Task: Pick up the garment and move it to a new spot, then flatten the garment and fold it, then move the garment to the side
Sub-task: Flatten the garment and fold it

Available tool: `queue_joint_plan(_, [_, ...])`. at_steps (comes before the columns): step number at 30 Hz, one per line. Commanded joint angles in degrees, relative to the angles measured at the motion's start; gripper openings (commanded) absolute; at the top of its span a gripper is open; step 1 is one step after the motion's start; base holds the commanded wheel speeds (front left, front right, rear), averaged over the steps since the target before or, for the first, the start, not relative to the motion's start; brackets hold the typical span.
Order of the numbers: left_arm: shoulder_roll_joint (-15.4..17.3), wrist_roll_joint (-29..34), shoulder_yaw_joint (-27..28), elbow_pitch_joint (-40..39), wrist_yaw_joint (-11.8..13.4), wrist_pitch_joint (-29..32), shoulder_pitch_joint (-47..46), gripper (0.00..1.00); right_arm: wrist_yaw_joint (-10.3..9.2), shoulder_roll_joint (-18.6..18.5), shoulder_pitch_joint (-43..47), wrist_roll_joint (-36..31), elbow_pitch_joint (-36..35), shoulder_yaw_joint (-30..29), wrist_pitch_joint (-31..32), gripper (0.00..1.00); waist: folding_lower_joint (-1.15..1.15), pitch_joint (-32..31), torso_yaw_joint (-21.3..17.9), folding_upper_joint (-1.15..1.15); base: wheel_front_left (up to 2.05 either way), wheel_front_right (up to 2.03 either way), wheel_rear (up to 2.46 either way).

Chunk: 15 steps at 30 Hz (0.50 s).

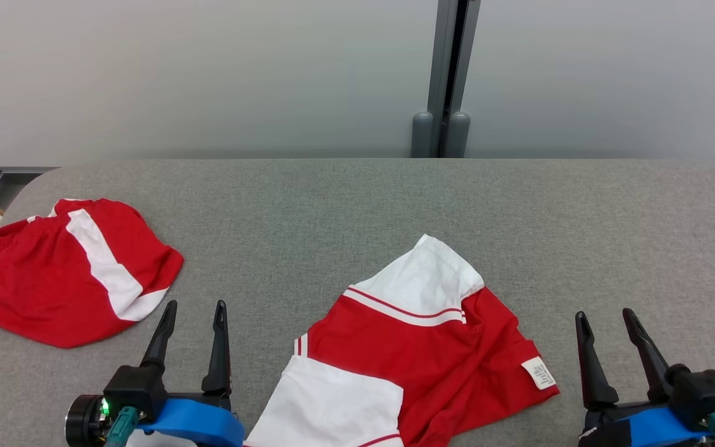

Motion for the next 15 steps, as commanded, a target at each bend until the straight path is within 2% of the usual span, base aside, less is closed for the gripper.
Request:
queue_joint_plan(1, [0.0,0.5,-0.1,0.3,-0.2,-0.2,-1.0,1.0,0.0,0.2,-0.9,-0.1,-0.1,0.2,0.2,1.0,0.0,-0.1,-0.3,0.0,0.0,0.0,0.0])
queue_joint_plan(8, [0.5,1.6,-2.9,2.4,-1.4,-0.2,-6.6,1.0,0.0,0.2,-2.1,0.4,0.8,1.1,0.7,1.0,0.0,0.3,-1.5,0.0,0.0,0.0,0.0])
queue_joint_plan(15, [1.4,0.1,-7.3,11.1,-2.3,0.8,-14.8,1.0,0.0,0.2,-2.6,1.2,1.3,2.1,0.7,1.0,0.0,1.6,-3.6,0.0,0.0,0.0,0.0])
